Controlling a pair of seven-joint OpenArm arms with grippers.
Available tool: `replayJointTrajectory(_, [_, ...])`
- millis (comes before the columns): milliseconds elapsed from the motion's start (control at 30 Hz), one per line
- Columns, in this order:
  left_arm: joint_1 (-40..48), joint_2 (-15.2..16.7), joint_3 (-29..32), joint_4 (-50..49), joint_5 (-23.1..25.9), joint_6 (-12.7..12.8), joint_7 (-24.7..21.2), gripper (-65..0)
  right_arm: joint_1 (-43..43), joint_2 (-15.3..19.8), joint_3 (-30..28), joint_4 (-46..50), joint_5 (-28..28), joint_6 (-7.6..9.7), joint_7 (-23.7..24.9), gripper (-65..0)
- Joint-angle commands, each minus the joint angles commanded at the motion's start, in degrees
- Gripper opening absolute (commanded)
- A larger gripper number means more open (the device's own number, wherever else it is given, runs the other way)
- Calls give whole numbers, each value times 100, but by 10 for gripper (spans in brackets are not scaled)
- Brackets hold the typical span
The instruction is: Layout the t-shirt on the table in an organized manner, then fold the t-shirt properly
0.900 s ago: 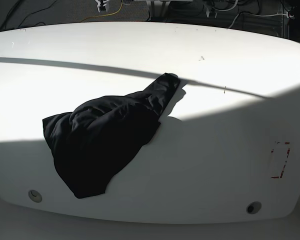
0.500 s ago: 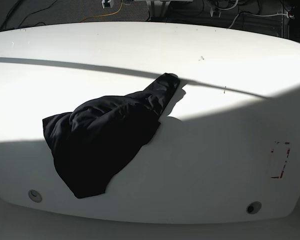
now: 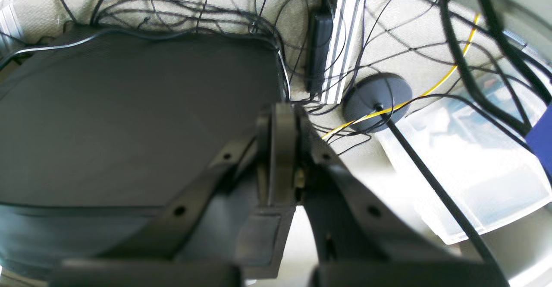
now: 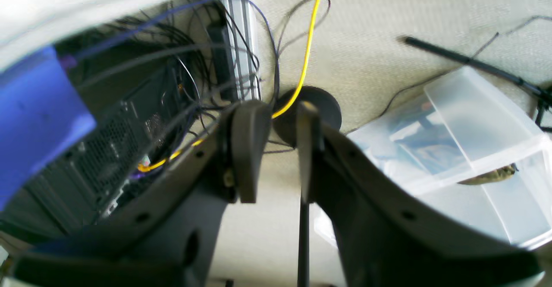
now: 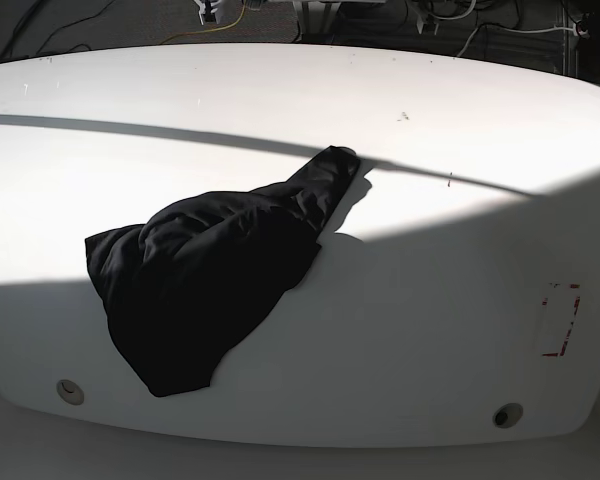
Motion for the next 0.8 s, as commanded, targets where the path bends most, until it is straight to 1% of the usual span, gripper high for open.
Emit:
replayJointTrajectory(233, [149,0,-9,202,9,0,0,-650,0,0,0,0,0,0,0,-510])
replayJointTrajectory(500, [158,-9,-18,202,-18,0,-18,-650,-53,0,0,35,9,0,35,-514])
replayJointTrajectory(567, [176,-9,-18,202,-18,0,-149,-650,-132,0,9,193,18,9,202,-514])
replayJointTrajectory(633, [281,-9,-26,202,-18,0,-378,-650,-343,0,9,396,18,-9,369,-514])
replayJointTrajectory(700, [369,-9,-26,273,-18,0,-624,-650,-510,-26,9,633,18,-18,448,-514])
replayJointTrajectory(800, [554,-9,-26,440,-18,0,-870,-650,-730,-114,26,1002,18,0,448,-514])
